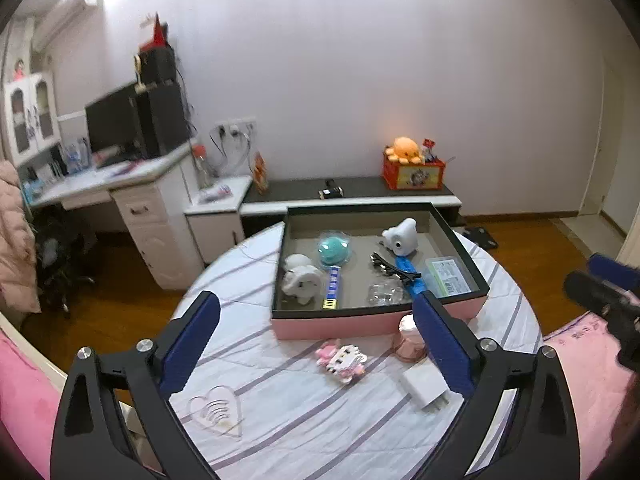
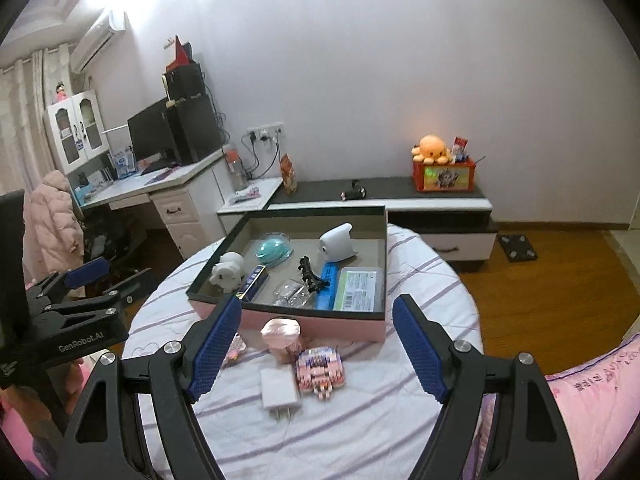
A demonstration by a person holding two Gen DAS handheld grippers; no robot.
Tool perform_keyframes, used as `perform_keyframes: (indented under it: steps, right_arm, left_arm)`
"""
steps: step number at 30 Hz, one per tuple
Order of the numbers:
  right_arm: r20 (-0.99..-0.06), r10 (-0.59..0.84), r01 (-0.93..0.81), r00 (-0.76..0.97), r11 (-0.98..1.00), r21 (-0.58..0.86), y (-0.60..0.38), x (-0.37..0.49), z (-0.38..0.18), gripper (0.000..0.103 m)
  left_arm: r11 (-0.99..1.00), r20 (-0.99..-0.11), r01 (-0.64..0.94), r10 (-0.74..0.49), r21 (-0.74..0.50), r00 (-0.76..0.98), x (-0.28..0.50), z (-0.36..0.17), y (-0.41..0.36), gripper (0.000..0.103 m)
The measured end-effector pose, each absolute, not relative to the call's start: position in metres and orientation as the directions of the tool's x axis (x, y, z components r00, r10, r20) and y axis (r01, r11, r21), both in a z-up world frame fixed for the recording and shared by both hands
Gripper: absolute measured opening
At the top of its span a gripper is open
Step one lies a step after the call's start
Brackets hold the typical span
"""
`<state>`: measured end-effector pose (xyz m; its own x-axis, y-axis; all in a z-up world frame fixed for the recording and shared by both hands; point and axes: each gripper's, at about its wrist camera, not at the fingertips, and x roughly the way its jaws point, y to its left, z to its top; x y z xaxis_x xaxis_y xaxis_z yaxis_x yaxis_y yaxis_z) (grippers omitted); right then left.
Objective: Organize rigid objects
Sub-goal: 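Withdraw both tools from the box toward the remaining items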
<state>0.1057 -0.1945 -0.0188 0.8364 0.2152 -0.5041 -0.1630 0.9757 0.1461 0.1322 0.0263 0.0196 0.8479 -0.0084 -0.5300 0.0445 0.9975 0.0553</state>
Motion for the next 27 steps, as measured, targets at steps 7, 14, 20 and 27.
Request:
perform_keyframes:
  steps: [7,14,20,27]
  right_arm:
    - [-0.448,0.2,-0.165,0.872,0.979,0.116,-0.191,0.057,-0.005,0.08]
    - [-0.418,0.204,-0.183,0.885,0.979,0.09,-0.183,0.025,-0.001,0.081]
    - [-0.4,0.197,-0.181,0.895,0.98,0.078,-0.18,0.011,-0.002,0.081]
    - [-0.383,0.189,-0.17,0.904,0.982,0.082,-0.183,0.007,0.001,0.082]
  left_arm:
    - [0.998,-0.474,0.041,-0.011,0.053,0.881,0.085,0.031,0.028,0.103]
    - [0.998,-0.434,0.04,-0.019,0.041,0.901,0.053,0.038,0.03,0.103]
    - [0.999,-0.401,0.031,-0.019,0.022,0.916,0.039,0.04,0.032,0.103]
    - [1.0,-0.411,0.026,-0.018,0.013,0.911,0.04,0.039,0.034,0.103]
